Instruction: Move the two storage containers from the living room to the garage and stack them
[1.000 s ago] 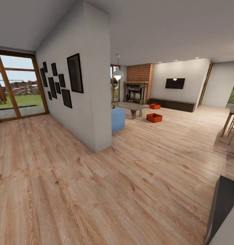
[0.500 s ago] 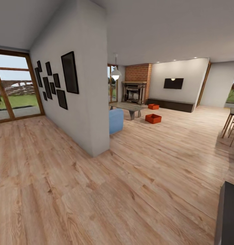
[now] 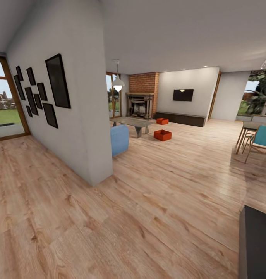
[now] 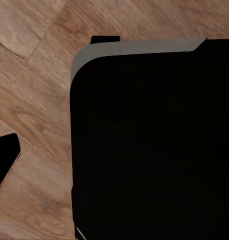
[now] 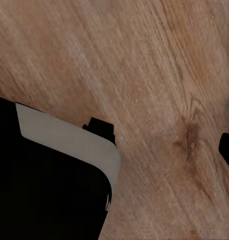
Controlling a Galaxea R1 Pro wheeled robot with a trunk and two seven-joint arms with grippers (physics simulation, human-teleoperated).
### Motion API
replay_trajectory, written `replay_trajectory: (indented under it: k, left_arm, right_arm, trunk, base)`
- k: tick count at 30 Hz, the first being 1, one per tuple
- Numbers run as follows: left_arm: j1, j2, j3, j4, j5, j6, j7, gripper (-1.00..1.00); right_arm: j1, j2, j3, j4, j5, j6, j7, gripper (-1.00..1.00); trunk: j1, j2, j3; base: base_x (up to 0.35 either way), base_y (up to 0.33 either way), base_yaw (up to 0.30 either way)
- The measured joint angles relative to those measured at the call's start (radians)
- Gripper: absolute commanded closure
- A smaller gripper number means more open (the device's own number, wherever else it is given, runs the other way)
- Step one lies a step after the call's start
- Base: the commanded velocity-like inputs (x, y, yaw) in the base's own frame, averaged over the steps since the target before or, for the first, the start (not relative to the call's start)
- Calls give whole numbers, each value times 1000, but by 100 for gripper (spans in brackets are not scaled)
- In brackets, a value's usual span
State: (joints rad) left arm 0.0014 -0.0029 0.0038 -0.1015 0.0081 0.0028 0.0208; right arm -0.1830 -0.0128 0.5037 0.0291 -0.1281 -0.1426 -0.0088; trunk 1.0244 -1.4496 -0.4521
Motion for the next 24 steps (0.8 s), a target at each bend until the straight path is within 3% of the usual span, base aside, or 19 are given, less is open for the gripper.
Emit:
replay_trajectory:
  k: [24]
  left_arm:
    - [0, 0, 0, 0, 0, 0, 0, -100]
  right_arm:
    - [0, 0, 0, 0, 3, 0, 0, -100]
  trunk:
    - [0, 0, 0]
  base:
    - [322, 0, -1]
